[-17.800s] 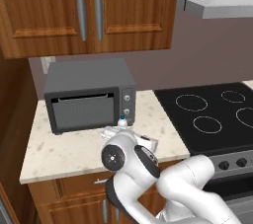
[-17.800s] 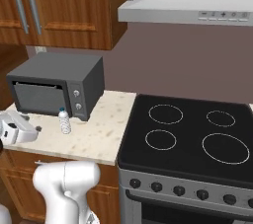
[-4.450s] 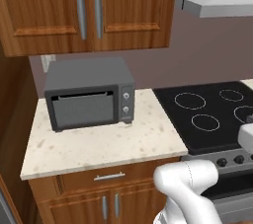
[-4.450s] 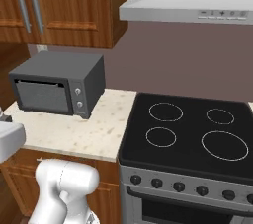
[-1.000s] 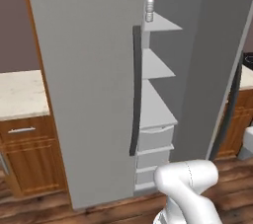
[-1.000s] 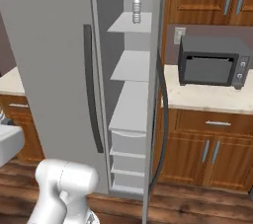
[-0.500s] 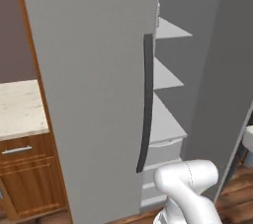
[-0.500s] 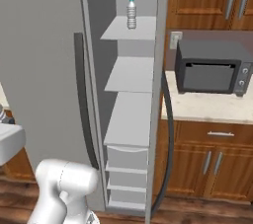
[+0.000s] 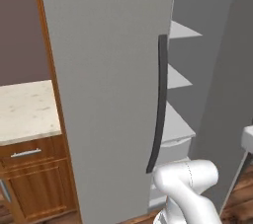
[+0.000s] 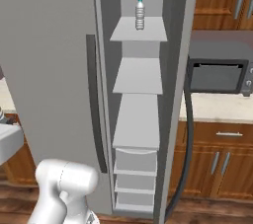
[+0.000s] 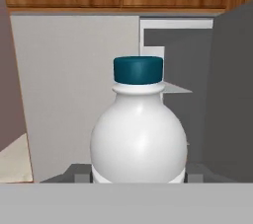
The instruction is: Take the bottled waters from the counter and place them in the freezer to freeze. Close the freezer door after placing the bottles.
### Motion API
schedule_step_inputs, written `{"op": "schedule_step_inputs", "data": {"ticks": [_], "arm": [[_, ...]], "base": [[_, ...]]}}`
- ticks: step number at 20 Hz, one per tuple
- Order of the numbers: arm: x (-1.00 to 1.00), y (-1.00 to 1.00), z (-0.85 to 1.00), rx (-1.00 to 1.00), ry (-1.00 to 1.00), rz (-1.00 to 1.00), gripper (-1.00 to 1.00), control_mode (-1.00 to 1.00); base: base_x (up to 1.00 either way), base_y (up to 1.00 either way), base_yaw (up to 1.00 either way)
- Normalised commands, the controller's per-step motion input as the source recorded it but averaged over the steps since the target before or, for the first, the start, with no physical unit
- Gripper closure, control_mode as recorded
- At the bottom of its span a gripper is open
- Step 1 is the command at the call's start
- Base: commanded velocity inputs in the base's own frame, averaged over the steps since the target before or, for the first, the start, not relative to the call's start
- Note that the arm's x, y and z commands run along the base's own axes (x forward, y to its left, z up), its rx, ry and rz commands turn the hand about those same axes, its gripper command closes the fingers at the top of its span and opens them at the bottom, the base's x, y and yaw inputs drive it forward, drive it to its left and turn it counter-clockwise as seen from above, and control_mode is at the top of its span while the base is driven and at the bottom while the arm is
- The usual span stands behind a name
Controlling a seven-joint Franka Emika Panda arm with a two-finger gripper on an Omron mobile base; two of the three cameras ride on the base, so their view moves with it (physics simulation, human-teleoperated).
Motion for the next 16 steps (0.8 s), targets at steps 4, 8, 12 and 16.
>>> {"op": "schedule_step_inputs", "data": {"ticks": [4,8,12,16], "arm": [[0.0,0.0,0.0,0.0,0.0,0.0,1.0,1.0],[0.0,0.0,0.0,0.0,0.0,0.0,1.0,1.0],[0.0,0.0,0.0,0.0,0.0,0.0,1.0,1.0],[0.0,0.0,0.0,0.0,0.0,0.0,1.0,1.0]], "base": [[0.51,0.22,0.02],[0.53,0.0,0.07],[0.26,-0.02,0.12],[0.0,-0.04,0.11]]}}
